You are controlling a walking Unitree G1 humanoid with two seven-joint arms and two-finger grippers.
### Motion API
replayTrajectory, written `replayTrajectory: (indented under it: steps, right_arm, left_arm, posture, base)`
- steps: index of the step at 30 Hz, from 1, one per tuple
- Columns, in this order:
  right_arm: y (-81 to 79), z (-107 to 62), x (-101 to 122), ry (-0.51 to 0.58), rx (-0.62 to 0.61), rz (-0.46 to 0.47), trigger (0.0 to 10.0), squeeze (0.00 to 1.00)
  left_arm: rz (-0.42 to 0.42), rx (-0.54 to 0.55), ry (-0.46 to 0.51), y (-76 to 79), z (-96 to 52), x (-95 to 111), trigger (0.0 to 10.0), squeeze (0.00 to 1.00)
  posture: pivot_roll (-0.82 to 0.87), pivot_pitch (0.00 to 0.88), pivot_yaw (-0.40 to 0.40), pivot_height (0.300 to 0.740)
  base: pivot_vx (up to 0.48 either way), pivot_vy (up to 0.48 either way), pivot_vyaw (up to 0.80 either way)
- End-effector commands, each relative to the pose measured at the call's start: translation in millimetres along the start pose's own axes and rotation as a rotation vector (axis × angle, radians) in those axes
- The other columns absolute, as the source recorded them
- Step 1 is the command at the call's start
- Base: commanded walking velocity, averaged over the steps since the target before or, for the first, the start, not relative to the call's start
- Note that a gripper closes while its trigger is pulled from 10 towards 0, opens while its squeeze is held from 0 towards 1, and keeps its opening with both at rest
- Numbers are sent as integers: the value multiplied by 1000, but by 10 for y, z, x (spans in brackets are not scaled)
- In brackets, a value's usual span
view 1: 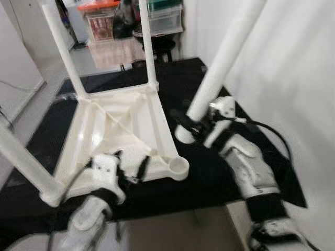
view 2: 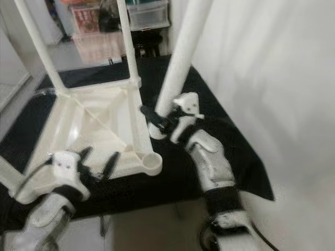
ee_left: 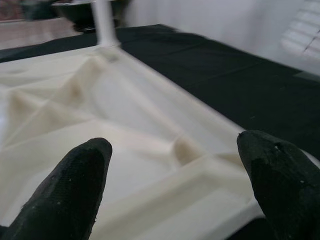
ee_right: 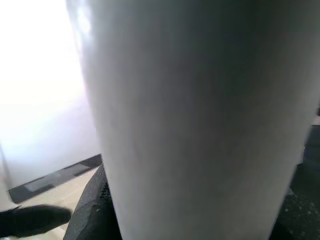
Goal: Building children table
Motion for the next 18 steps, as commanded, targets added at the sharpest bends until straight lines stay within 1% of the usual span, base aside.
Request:
replayTrajectory:
  steps: [1, 5, 8, 9, 11, 13, 14, 16, 17, 18]
  right_arm:
    - [53, -64, 112, 28, -2, -15, 10000, 0]
    - [77, -80, 151, 17, 13, -36, 10000, 0]
    - [76, -82, 170, 18, 20, -44, 10000, 0]
    - [60, -83, 175, 10, 40, -56, 10000, 0]
    - [-48, -108, 172, -16, 122, -79, 10000, 0]
    - [-48, -108, 172, -16, 122, -79, 10000, 0]
    - [-135, -137, 139, -43, 190, -67, 10000, 0]
    - [-135, -137, 139, -43, 190, -67, 10000, 0]
    - [-177, -161, 112, -63, 226, -56, 10000, 0]
    - [-177, -161, 112, -63, 226, -56, 10000, 0]
  left_arm:
    - [19, -28, -7, 55, -13, -7, 10000, 0]
    - [19, -24, -12, 42, -47, -19, 10000, 0]
    - [21, -20, -14, 35, -55, -26, 10000, 0]
    - [23, -16, -17, 26, -62, -33, 10000, 0]
    - [37, -26, -30, 43, -103, -54, 10000, 0]
    - [37, -26, -30, 43, -103, -54, 10000, 0]
    - [56, -51, -51, 88, -161, -95, 10000, 0]
    - [56, -51, -51, 88, -161, -95, 10000, 0]
    - [66, -70, -64, 125, -204, -120, 10000, 0]
    - [66, -70, -64, 125, -204, -120, 10000, 0]
  posture:
    - [-49, 0, 52, 740]
    - [-52, 0, 49, 740]
    - [-53, 0, 46, 740]
    - [-53, 0, 46, 740]
    - [-49, 0, 43, 740]
    - [-49, 0, 43, 740]
    - [-43, 0, 39, 740]
    - [-43, 0, 39, 740]
    - [-37, 0, 37, 740]
    - [-37, 0, 37, 740]
  base:
    - [0, 0, 0]
    - [0, 0, 0]
    - [0, 0, 0]
    - [0, 0, 0]
    - [0, 0, 800]
    - [0, 0, 800]
    - [0, 0, 800]
    - [0, 0, 800]
    - [0, 0, 800]
    - [0, 0, 800]
Point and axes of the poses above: a point about 5 cm out from each wrist's last joint towards the gripper, its own z axis pointing out of the wrist towards the gripper, its own x axis along the axis of the wrist's last joint, y = z × x, the point moved 6 cm from there along z, pointing out of the wrist towards the gripper, and after that the axes turned 12 degrees about z, right-handed, at the moved point
